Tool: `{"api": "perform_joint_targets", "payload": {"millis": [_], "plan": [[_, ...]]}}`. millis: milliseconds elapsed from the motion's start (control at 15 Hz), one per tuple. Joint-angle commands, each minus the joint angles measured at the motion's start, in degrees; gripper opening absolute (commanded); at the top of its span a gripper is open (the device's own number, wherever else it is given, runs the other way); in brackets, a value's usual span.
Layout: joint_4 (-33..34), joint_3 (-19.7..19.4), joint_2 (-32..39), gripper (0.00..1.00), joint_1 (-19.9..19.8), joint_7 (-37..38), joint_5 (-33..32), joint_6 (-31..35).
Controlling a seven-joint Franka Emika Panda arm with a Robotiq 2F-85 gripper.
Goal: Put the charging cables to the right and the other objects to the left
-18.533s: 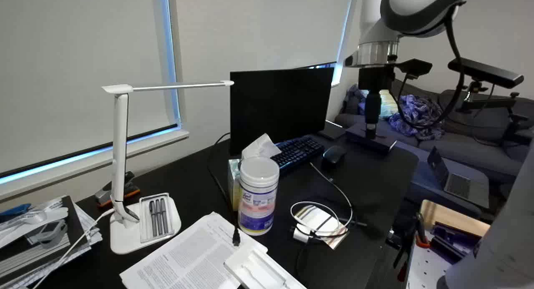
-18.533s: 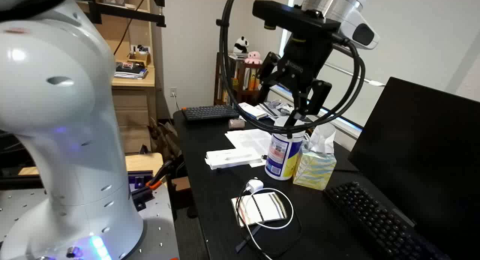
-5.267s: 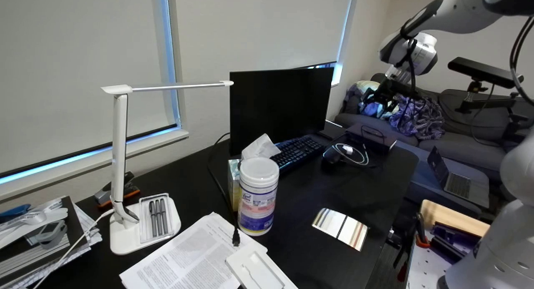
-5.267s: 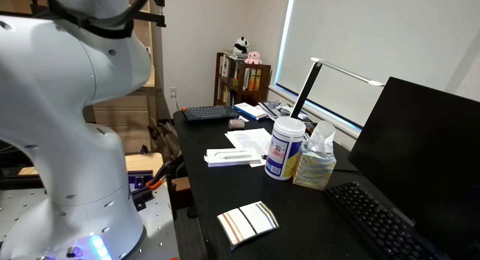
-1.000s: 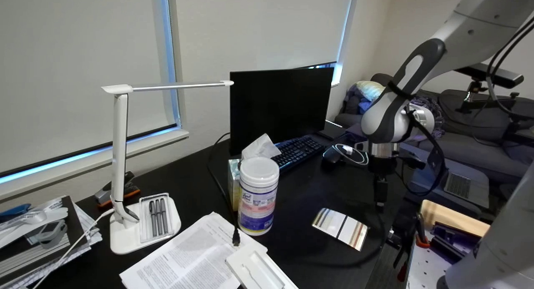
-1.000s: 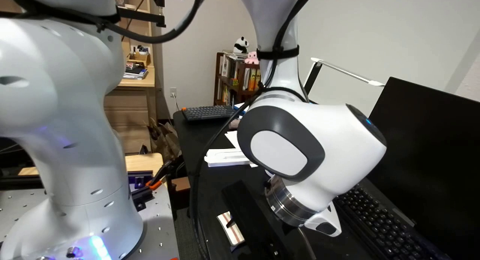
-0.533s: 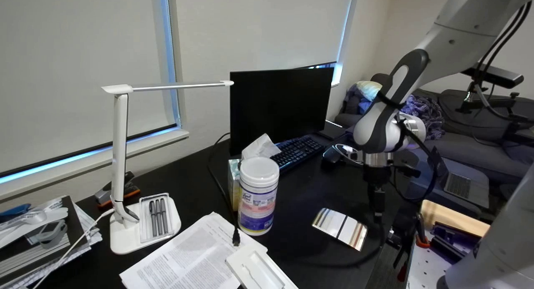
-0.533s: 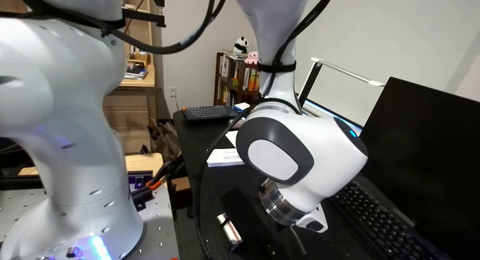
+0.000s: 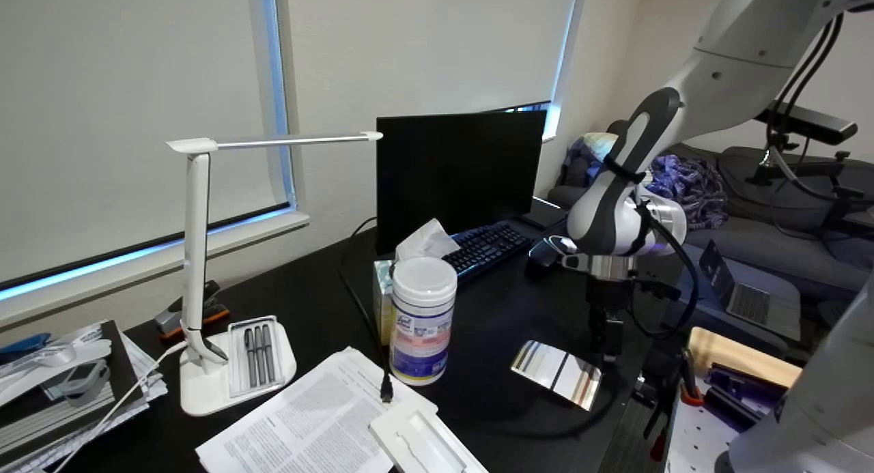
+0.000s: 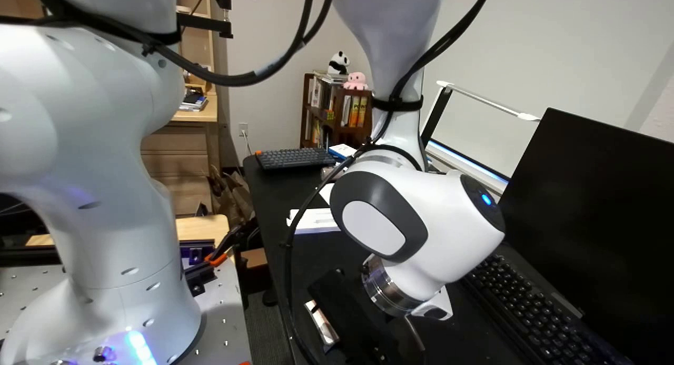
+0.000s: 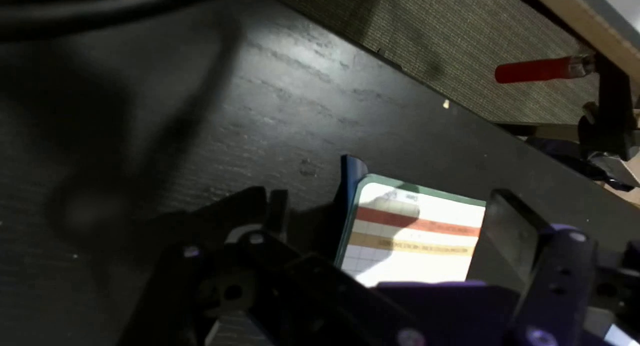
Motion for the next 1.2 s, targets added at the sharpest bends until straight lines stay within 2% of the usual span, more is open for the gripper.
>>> {"api": "perform_joint_targets", "payload": {"millis": [0,400,1133], "plan": [[0.01,2.38,1.01,1.00,-2.36,-7.01,5.30,1.70],[1.83,2.74,2.62,1.00,-3.02,-11.61,9.46,-0.34],[2.68,4.28,3.48,1.00,-2.38,-13.39,13.26,-2.23]]}}
